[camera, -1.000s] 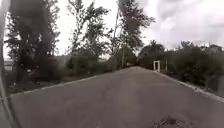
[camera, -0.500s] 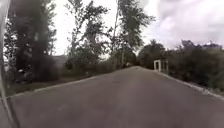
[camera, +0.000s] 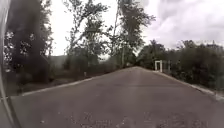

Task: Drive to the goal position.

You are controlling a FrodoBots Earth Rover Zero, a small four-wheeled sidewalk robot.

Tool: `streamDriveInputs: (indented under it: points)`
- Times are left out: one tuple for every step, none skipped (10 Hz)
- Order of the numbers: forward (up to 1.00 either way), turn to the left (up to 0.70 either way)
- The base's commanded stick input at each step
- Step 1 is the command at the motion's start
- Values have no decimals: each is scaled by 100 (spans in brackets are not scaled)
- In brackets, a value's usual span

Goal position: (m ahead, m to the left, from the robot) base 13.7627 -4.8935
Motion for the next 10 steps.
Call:
streamDriveInputs:
  points:
    - [70, 0]
    - [70, 0]
    - [70, 0]
    - [70, 0]
    - [70, 0]
    - [70, 0]
    - [70, 0]
    - [70, 0]
    - [70, 0]
    - [70, 0]
